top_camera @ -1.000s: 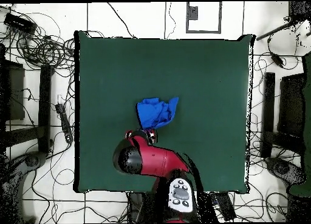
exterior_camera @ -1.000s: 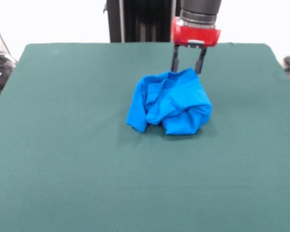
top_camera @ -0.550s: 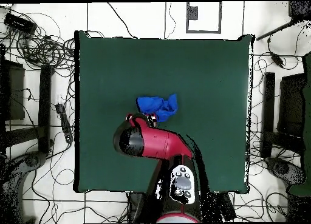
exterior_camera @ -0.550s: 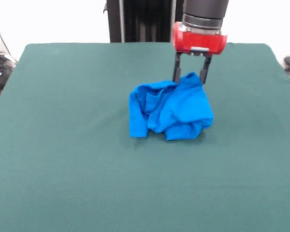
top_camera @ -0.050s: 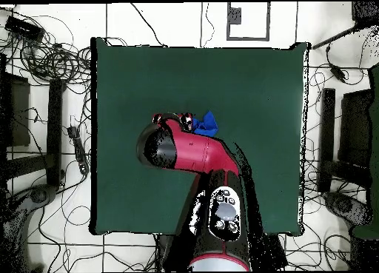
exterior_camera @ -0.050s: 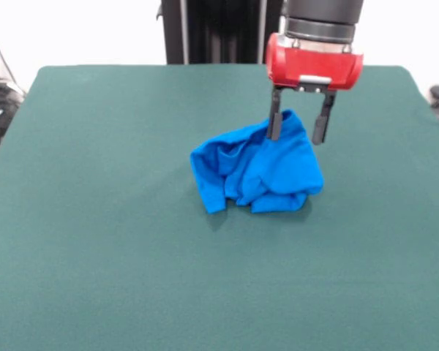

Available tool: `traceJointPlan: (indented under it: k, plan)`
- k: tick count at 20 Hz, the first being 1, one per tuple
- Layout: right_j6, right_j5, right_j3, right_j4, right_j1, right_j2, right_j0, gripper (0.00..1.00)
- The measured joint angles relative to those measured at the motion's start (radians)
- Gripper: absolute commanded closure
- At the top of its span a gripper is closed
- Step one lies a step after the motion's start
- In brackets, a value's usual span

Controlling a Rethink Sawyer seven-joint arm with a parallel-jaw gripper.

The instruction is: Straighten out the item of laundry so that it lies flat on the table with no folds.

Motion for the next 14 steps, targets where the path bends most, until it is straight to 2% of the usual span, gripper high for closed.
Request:
traceJointPlan:
  k: [14]
  plan:
    - [0.000,0.002,-0.068,0.000,0.021,0.000,-0.007,0.00]
